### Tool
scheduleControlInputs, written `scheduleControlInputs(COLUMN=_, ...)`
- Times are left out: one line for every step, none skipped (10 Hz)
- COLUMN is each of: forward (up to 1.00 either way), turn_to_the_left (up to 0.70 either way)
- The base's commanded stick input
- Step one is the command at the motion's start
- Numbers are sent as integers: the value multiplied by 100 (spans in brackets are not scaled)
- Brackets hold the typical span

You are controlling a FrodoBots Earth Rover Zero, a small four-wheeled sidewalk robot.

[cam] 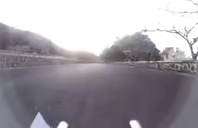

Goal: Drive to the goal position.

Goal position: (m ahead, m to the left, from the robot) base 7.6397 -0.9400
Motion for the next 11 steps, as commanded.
scheduleControlInputs(forward=70, turn_to_the_left=0)
scheduleControlInputs(forward=70, turn_to_the_left=0)
scheduleControlInputs(forward=70, turn_to_the_left=0)
scheduleControlInputs(forward=70, turn_to_the_left=0)
scheduleControlInputs(forward=70, turn_to_the_left=0)
scheduleControlInputs(forward=70, turn_to_the_left=0)
scheduleControlInputs(forward=70, turn_to_the_left=0)
scheduleControlInputs(forward=70, turn_to_the_left=0)
scheduleControlInputs(forward=70, turn_to_the_left=0)
scheduleControlInputs(forward=70, turn_to_the_left=0)
scheduleControlInputs(forward=70, turn_to_the_left=-3)
